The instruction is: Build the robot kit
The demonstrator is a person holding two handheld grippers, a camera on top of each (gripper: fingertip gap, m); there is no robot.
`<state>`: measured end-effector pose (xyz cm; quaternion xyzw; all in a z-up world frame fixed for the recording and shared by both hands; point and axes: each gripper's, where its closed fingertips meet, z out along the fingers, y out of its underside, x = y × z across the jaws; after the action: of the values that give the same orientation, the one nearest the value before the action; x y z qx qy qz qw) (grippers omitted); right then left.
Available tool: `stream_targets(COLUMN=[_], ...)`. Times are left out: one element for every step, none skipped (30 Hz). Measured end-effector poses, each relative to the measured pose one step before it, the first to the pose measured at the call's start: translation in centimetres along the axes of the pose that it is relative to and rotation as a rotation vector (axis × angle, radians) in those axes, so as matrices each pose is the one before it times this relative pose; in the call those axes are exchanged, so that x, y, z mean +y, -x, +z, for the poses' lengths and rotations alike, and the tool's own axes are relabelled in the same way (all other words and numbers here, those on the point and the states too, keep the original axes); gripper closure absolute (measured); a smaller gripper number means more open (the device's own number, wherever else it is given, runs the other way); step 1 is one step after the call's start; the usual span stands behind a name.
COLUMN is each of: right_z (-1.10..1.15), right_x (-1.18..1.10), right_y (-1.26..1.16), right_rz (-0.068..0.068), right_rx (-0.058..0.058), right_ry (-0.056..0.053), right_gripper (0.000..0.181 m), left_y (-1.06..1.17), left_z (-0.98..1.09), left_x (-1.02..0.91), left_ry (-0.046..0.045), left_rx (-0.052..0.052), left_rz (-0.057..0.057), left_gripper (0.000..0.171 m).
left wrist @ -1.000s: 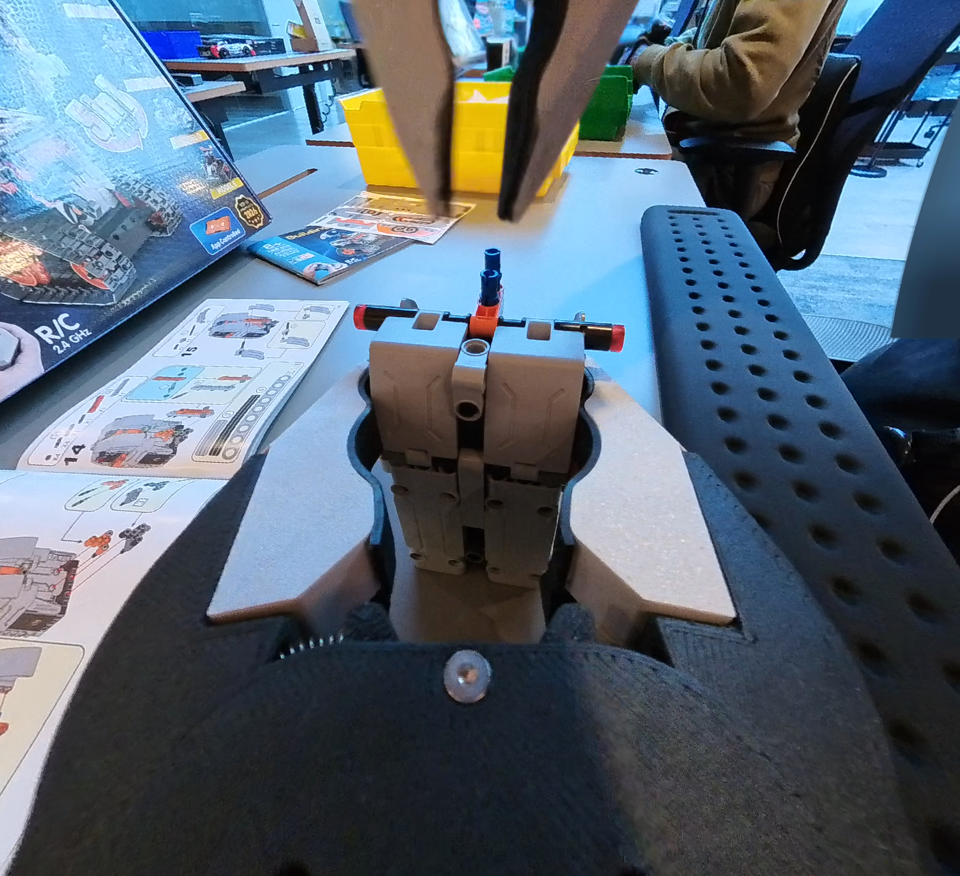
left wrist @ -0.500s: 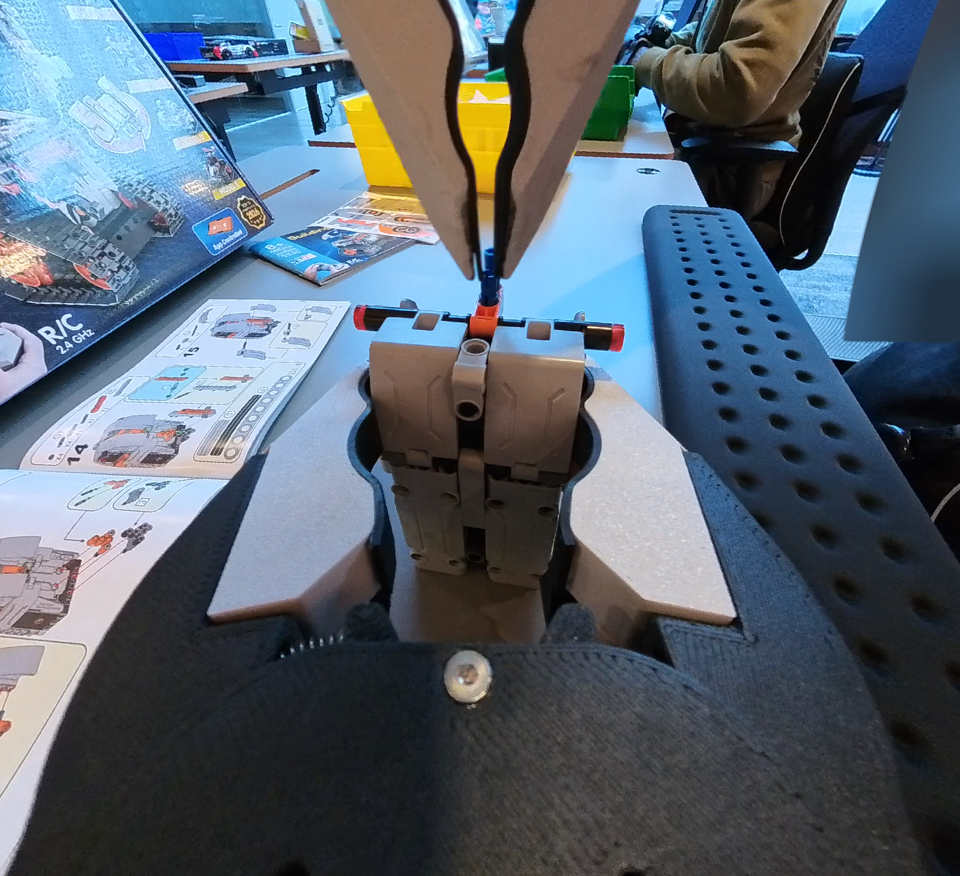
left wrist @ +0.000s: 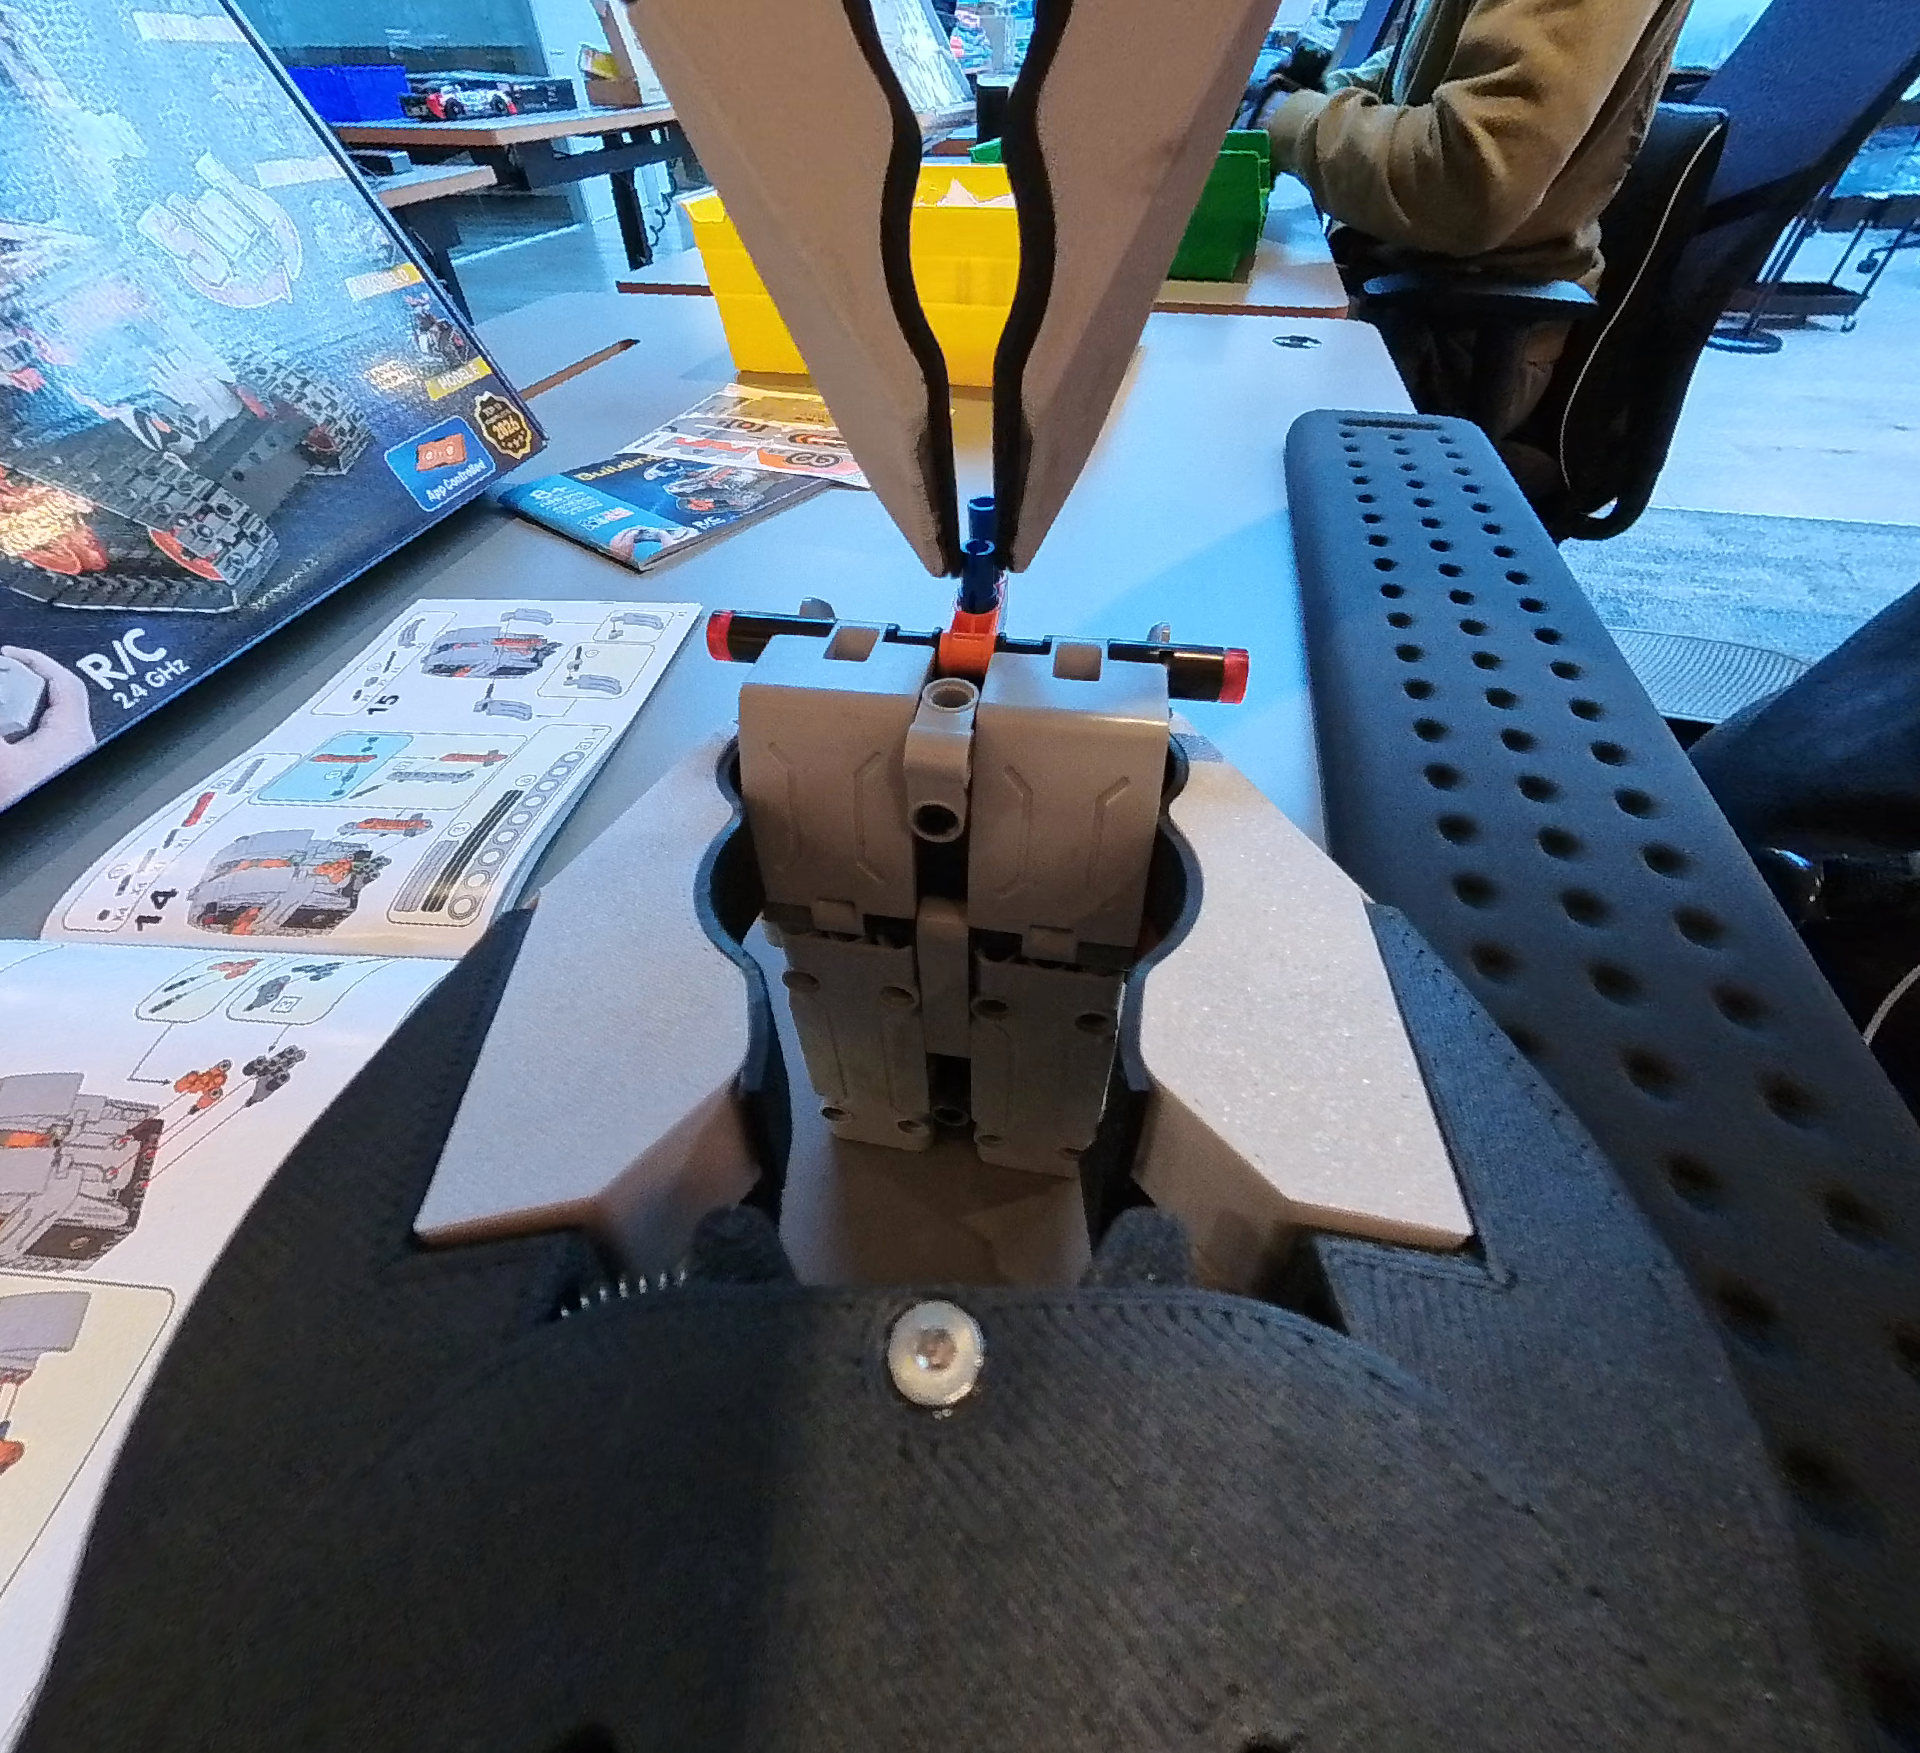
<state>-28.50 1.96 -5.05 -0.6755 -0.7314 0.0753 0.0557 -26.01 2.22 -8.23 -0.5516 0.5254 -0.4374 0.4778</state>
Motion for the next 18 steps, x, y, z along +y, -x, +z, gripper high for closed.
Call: stream_targets(right_z=[0.005, 0.023, -0.013, 0.022, 0.014, 0.025, 0.013, 0.010, 0.024, 0.021, 0.012, 0.023, 0.020, 0.020, 0.008, 0.014, 0.010, 0.011], right_x=[-0.006, 0.041, 0.038, -0.025, 0.024, -0.040, 0.017, 0.089, -0.001, 0.018, 0.061, -0.043, 0.037, -0.048, 0.035, 0.011, -0.049, 0.045], right_y=[-0.012, 0.007, -0.020, -0.019, -0.009, -0.017, 0.019, 0.041, -0.005, 0.009, 0.014, -0.018, 0.019, -0.031, 0.026, -0.012, -0.018, 0.014], right_rz=[-0.0014, 0.0007, 0.0001, -0.0087, -0.0079, -0.0099, -0.0113, 0.0035, 0.0022, -0.0009, 0.0001, -0.0028, 0.0004, -0.0011, 0.0056, 0.0011, -0.0015, 0.0014], right_rx=[0.0028, 0.0024, 0.0038, 0.0100, 0.0118, 0.0149, 0.0095, 0.0009, 0.0025, 0.0028, 0.0019, 0.0045, -0.0005, -0.0007, -0.0030, -0.0030, 0.0036, 0.0015], right_ry=[0.0017, 0.0046, 0.0082, 0.0051, 0.0088, 0.0055, 0.0013, 0.0013, -0.0029, -0.0013, 0.0055, 0.0021, 0.0050, -0.0023, -0.0001, 0.0015, -0.0051, 0.0003], right_gripper=[0.178, 0.178, 0.178, 0.179, 0.179, 0.179, 0.179, 0.179, 0.179, 0.179, 0.179, 0.179, 0.179, 0.179, 0.179, 0.179, 0.179, 0.179], left_y=[0.003, -0.005, 0.004, -0.006, -0.002, 0.004, -0.011, -0.012, 0.008, -0.013, -0.005, -0.003, -0.006, 0.005, -0.003, -0.001, -0.001, -0.001], left_z=[0.001, 0.009, -0.001, -0.008, -0.001, -0.021, 0.008, 0.017, -0.006, 0.009, 0.009, -0.018, 0.007, -0.029, 0.017, -0.015, -0.003, 0.010], left_x=[0.000, -0.001, 0.002, 0.010, 0.002, 0.007, 0.003, 0.002, 0.011, 0.000, 0.000, 0.002, 0.015, 0.004, 0.003, 0.008, 0.006, -0.002], left_ry=[-0.00001, 0.00003, 0.00015, -0.00007, 0.00013, 0.00030, 0.00033, 0.00038, -0.00008, 0.00015, 0.00013, -0.00011, 0.00050, -0.00004, 0.00043, -0.00040, 0.00045, -0.00001], left_rx=[0.0003, -0.0002, -0.0004, 0.0002, 0.0001, 0.0001, 0.0005, 0.0006, 0.0006, 0.0008, 0.0001, 0.0005, -0.0002, -0.0002, 0.0001, -0.0003, 0.0000, 0.0000], left_rz=[-0.0004, 0.0005, -0.0003, -0.0005, -0.0001, -0.0009, -0.0004, -0.0002, -0.0007, -0.0002, -0.0004, -0.0010, 0.0001, -0.0013, 0.0001, -0.0008, -0.0001, -0.0001], left_gripper=[0.101, 0.101, 0.101, 0.101, 0.101, 0.101, 0.101, 0.101, 0.101, 0.101, 0.101, 0.101, 0.101, 0.101, 0.101, 0.101, 0.101, 0.101])
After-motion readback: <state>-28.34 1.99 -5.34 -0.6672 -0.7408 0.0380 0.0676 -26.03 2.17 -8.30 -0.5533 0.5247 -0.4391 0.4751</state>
